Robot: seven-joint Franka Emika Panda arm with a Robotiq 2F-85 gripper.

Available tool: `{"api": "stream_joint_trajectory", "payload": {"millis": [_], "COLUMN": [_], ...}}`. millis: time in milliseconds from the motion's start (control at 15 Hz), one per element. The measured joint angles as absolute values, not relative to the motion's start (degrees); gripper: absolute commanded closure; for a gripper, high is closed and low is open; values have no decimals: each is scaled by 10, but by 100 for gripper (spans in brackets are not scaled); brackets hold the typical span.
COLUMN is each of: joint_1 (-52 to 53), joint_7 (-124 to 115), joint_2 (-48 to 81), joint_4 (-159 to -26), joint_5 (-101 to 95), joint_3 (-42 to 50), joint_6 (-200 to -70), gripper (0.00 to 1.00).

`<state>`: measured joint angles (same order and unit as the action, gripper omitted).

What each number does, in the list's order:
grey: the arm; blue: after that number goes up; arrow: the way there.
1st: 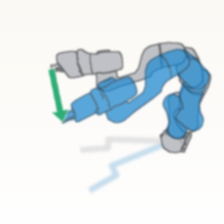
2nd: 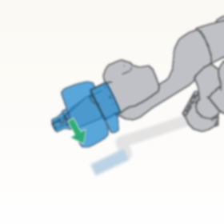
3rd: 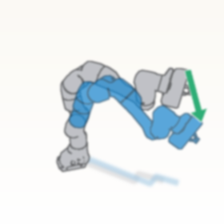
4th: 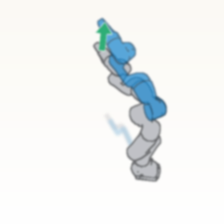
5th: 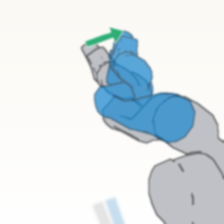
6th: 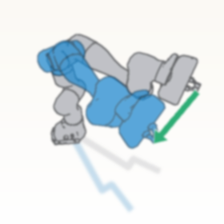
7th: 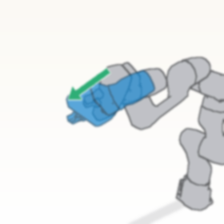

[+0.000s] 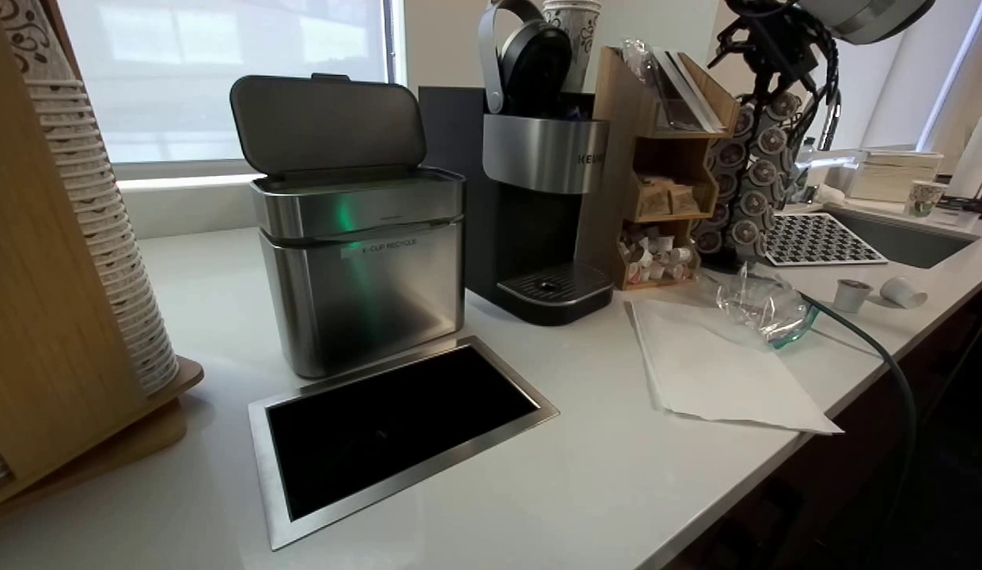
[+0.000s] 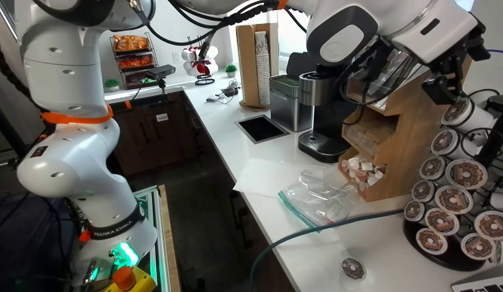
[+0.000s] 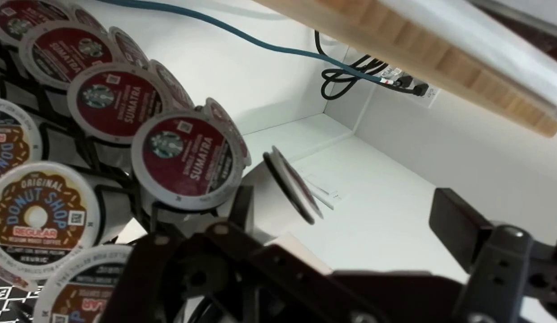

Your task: Turn the rotating rack to the right, then put the coffee pod on the rack

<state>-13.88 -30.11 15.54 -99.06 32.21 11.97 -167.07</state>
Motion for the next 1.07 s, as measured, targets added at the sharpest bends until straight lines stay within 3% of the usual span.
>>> {"api": "stream_joint_trajectory", "payload": {"millis": [1067], "joint_1": [-135], "joint_7": [-381], "joint_2": [135], "joint_4": [-973], "joint_5": [329], "joint_3": [125], "joint_6": [-1696], "gripper": [0]}}
